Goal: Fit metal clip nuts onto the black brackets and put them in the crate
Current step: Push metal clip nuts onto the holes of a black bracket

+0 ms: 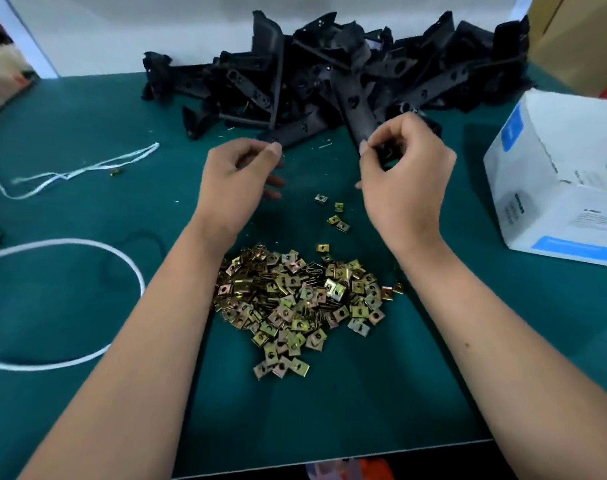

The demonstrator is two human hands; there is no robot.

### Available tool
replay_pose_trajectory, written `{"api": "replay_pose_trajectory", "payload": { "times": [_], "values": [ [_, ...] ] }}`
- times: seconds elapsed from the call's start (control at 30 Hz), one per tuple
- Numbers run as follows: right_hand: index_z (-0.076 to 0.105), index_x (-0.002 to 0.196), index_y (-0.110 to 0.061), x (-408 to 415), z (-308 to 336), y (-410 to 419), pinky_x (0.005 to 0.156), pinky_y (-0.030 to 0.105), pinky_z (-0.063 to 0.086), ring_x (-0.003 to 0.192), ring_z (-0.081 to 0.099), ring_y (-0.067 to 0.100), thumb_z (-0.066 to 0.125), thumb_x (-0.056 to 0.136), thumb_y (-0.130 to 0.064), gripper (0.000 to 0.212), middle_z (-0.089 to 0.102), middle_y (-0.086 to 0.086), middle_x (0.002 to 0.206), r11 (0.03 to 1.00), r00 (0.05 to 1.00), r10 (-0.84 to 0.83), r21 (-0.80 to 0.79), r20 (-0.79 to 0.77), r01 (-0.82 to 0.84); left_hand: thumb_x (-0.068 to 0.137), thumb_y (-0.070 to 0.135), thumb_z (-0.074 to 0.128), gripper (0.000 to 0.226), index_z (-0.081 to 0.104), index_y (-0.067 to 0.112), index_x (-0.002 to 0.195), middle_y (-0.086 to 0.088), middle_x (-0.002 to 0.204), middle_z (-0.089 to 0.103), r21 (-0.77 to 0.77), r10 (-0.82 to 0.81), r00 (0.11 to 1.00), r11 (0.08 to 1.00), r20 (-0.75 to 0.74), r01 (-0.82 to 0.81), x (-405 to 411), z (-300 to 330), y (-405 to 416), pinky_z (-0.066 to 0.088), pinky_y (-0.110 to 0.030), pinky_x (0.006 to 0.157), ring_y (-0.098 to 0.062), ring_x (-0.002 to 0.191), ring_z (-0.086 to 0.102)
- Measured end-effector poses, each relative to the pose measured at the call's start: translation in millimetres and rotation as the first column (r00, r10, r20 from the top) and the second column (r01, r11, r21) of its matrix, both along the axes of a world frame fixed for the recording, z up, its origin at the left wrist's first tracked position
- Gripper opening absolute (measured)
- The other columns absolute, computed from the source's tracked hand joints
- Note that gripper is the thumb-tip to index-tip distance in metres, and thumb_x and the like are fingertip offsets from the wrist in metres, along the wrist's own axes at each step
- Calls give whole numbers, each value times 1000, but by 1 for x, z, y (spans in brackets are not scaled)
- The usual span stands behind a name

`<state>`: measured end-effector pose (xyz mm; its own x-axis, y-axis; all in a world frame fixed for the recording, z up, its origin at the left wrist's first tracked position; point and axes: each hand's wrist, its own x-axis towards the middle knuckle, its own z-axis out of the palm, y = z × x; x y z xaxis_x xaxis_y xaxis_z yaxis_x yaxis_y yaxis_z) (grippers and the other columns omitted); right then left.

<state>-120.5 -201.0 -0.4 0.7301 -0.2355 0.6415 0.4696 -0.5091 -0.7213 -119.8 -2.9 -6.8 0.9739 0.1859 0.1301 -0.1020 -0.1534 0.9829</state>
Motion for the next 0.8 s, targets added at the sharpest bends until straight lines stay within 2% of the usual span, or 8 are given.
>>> {"api": "replay_pose_trajectory", "payload": {
  "times": [0.13,0.23,0.33,0.43,0.53,0.63,0.73,0.8],
  "values": [
    [65,80,-8,-3,3,10,70,31,51,76,62,13,71,83,1,12,66,-3,79,953,964,216,-249,158,-172,105,40,52,38,63,6,118,-19,119,73,-395,-200,980,901,-17,177,-5,11,-8,60,-37,85,-30,100,72],
    [70,83,-14,-5,-3,18,79,38,52,89,64,16,75,80,0,15,70,-7,88,837,915,402,-391,-32,-382,108,39,44,35,49,9,125,-16,121,71,-611,-192,980,770,57,187,-6,17,-6,57,-40,95,-30,106,70],
    [73,93,-19,-2,-10,18,88,37,52,105,60,12,78,85,-12,12,71,-9,103,788,880,438,-392,-182,-474,110,23,46,16,46,13,122,-10,115,72,-615,-53,989,778,141,129,-7,19,6,55,-37,88,-28,100,70],
    [72,110,-22,8,-15,9,97,34,45,110,50,16,77,90,-34,23,66,-5,111,764,927,233,-535,-293,-361,104,13,56,9,52,15,113,-6,104,74,-459,91,975,888,203,13,-7,19,18,52,-33,77,-21,81,67],
    [73,109,-23,12,-19,7,94,31,39,111,48,24,75,91,-40,25,61,1,109,714,911,86,-613,-402,-338,95,10,66,15,58,9,108,2,90,72,-20,190,925,981,328,-194,-1,14,27,53,-28,76,-13,78,62],
    [73,97,-20,10,-21,12,88,28,39,106,53,22,75,93,-30,11,61,0,102,738,888,119,-558,-445,-378,90,18,73,36,63,15,125,16,102,69,451,148,942,849,300,-277,1,5,26,47,-20,87,-6,95,60],
    [70,107,-17,8,-19,14,89,33,47,101,58,21,77,91,-25,20,66,1,104,781,895,106,-521,-433,-345,92,29,71,53,55,31,143,5,118,73,657,69,975,729,210,-193,-1,-1,21,48,-36,103,-23,116,64],
    [69,112,-15,8,-20,14,94,36,46,106,56,25,77,91,-29,26,64,5,109,785,900,64,-535,-432,-312,93,46,67,64,45,35,152,11,109,72,738,15,989,665,147,-119,-1,-4,18,40,-42,107,-24,121,60]
  ]
}}
